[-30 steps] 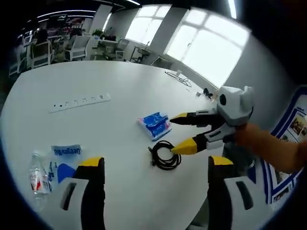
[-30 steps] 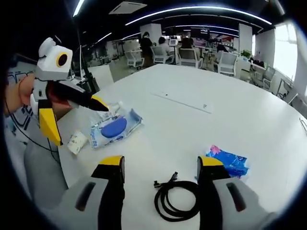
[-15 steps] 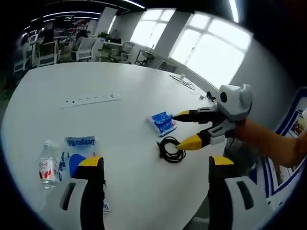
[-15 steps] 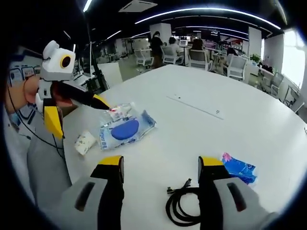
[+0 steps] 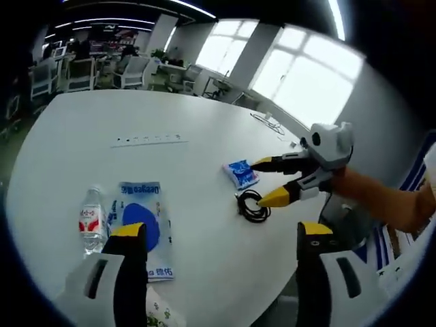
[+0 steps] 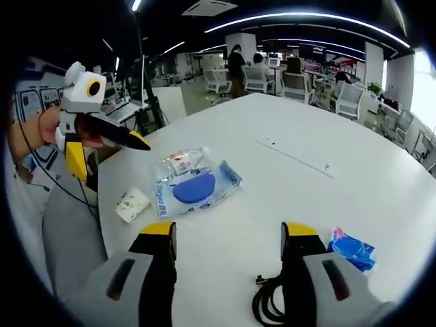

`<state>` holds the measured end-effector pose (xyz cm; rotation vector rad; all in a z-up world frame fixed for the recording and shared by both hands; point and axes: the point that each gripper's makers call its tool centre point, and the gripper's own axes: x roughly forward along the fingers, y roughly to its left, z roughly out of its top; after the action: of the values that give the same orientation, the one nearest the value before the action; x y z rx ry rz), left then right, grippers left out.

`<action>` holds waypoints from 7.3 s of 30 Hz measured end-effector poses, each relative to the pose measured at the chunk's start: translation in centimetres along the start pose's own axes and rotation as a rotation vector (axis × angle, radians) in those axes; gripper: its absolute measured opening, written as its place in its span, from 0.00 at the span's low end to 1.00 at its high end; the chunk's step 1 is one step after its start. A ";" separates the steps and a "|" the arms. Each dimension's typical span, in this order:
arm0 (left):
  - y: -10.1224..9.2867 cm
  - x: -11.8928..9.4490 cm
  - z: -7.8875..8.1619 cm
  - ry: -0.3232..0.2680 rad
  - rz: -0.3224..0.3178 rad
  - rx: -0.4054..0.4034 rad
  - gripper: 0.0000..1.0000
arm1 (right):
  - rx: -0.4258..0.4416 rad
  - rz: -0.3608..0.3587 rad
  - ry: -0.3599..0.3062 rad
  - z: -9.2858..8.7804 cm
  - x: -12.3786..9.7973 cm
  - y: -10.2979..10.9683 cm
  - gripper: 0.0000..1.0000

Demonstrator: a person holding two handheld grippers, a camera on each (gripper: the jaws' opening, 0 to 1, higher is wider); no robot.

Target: Arrange the tabletop items into an orderly group along one side of the table until the central work area is clear of visible clutter.

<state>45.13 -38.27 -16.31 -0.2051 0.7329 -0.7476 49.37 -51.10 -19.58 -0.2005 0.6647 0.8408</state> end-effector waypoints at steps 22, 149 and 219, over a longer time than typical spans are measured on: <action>2.9 -6.5 -2.5 -0.045 0.052 -0.070 0.92 | -0.093 0.131 0.021 1.6 2.5 4.9 0.60; 8.8 -11.8 -9.5 -0.171 0.096 -0.339 0.91 | -0.674 0.908 0.311 1.5 11.2 24.8 0.00; 10.0 -12.0 -10.0 -0.170 0.121 -0.360 0.90 | -1.239 0.714 0.224 -1.4 13.4 24.9 0.19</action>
<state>37.88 -22.00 -21.50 -0.5402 0.7067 -0.4722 36.66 -26.84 -26.67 -1.2355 0.3233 1.8724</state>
